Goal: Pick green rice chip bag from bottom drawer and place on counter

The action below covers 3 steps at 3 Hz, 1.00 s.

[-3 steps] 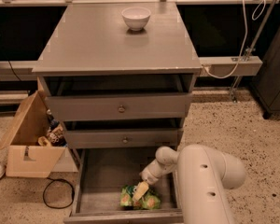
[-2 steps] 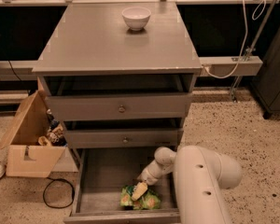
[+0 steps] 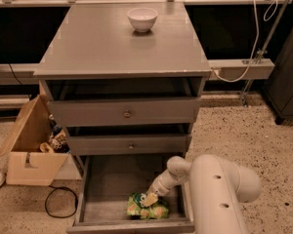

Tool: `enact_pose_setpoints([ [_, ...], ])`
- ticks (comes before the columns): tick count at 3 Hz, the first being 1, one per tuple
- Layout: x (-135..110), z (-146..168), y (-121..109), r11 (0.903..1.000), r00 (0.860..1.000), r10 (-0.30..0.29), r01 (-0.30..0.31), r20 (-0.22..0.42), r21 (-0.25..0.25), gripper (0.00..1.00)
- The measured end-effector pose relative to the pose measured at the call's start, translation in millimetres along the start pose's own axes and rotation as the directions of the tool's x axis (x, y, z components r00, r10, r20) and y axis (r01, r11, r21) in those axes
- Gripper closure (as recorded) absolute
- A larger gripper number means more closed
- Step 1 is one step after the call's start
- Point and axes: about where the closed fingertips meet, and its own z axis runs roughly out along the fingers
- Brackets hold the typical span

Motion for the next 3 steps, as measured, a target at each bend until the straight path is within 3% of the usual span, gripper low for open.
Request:
enact_pose_setpoints([
  [1,-3,-21,13,0.9985,0.998,-0.050,0.049,0.046,0.023,0.89],
  [2,-15,-63,35,0.9875,0.977,-0.151,0.142,0.150,0.069,1.00],
  [3,-27,-144,70,0.9412,0.910,-0.319,0.271,0.266,0.202,1.00],
])
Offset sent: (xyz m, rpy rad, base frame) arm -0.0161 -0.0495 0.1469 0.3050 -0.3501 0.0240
